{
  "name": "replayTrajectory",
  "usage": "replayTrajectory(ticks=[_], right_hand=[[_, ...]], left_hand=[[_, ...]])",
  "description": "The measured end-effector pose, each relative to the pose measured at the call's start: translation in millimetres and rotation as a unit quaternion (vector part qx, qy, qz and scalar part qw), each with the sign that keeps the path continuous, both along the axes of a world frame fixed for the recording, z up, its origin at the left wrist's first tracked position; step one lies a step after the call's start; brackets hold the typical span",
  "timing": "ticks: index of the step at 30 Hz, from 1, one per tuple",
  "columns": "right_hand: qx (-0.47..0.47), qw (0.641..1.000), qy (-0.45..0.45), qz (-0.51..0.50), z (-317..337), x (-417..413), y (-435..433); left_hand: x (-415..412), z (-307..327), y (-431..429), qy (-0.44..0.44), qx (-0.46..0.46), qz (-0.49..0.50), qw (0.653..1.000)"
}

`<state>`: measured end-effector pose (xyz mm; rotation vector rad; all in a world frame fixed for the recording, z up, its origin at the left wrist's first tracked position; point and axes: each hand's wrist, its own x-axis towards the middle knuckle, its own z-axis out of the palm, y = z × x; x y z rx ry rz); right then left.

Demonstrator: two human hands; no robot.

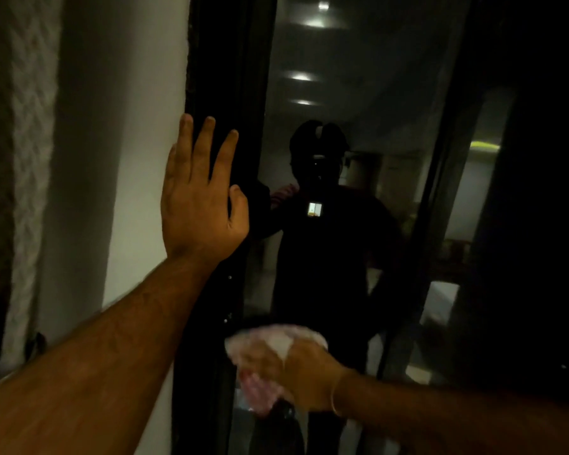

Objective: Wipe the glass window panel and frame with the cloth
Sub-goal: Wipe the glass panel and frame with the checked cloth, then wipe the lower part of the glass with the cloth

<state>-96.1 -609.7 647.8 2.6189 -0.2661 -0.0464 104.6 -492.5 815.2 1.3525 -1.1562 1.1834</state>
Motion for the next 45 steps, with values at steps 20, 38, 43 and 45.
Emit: replayTrajectory(ticks=[20, 38, 43, 45], right_hand=[[-0.269, 0.87, -0.406, -0.075, 305, 4, 5], [0.767, 0.294, -0.37, -0.434, -263, -55, 217], [0.761, 0.214, -0.281, -0.544, -454, -43, 303], [0.76, 0.203, -0.249, -0.565, -506, -28, 325]], left_hand=[[2, 1, 3, 0.001, 0.054, 0.005, 0.999], [-49, -517, 269, 0.276, 0.566, -0.052, 0.775], [-74, -643, 366, 0.357, 0.644, -0.025, 0.676], [-77, -673, 397, 0.362, 0.674, -0.013, 0.644]])
